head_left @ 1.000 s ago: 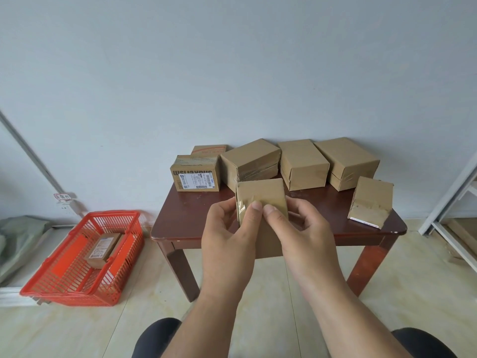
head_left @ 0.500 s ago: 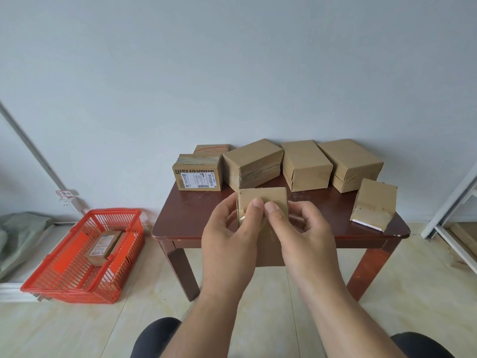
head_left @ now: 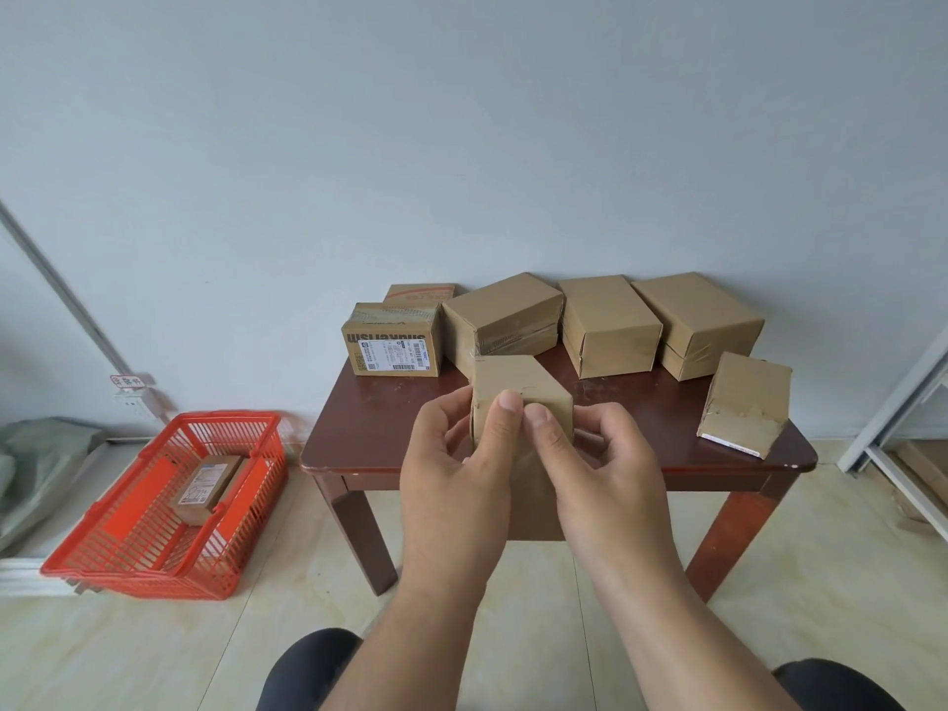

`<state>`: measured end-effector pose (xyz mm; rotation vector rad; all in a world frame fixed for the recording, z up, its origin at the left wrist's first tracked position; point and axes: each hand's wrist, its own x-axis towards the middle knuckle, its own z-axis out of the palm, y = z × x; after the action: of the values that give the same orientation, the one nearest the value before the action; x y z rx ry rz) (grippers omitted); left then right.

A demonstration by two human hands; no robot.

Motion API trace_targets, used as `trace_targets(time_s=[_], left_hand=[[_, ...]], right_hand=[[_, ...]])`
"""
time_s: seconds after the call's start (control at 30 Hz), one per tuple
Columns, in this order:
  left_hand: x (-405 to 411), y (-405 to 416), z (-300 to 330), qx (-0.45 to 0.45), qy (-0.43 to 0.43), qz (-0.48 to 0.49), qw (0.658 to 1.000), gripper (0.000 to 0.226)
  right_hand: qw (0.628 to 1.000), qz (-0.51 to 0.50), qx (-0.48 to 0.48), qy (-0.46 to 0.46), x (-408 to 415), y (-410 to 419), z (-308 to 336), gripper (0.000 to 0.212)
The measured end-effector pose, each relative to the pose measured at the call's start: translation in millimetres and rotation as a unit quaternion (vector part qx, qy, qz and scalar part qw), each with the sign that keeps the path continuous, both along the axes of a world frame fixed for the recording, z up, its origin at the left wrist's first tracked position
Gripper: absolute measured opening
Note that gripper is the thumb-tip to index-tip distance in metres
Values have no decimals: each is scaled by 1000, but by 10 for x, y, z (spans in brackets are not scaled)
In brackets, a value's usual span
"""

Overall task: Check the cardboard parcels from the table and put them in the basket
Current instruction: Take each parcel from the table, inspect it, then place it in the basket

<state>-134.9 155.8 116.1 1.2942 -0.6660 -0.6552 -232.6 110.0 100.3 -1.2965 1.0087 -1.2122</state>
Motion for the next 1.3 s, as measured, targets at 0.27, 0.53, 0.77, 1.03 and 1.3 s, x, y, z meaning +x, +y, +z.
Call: trace_targets(time_s=[0.27, 0.53, 0.77, 1.03, 1.3], left_hand=[[-79, 17, -100, 18, 26, -20, 999, 26], [23, 12, -74, 16, 16, -63, 998, 40], [-10, 46, -80, 9, -56, -112, 992, 53], [47, 0, -80, -4, -31, -86, 996, 43], [-30, 41, -132, -23, -30, -78, 996, 44]], right_hand=[[997, 19, 72, -28, -9, -76, 43, 35], [995, 69, 59, -46, 2, 11, -8, 20], [994, 100, 34, -19, 1, -34, 52, 39], [990, 110, 41, -71, 0, 0, -30, 37], [996, 61, 36, -63, -17, -45, -7, 26]])
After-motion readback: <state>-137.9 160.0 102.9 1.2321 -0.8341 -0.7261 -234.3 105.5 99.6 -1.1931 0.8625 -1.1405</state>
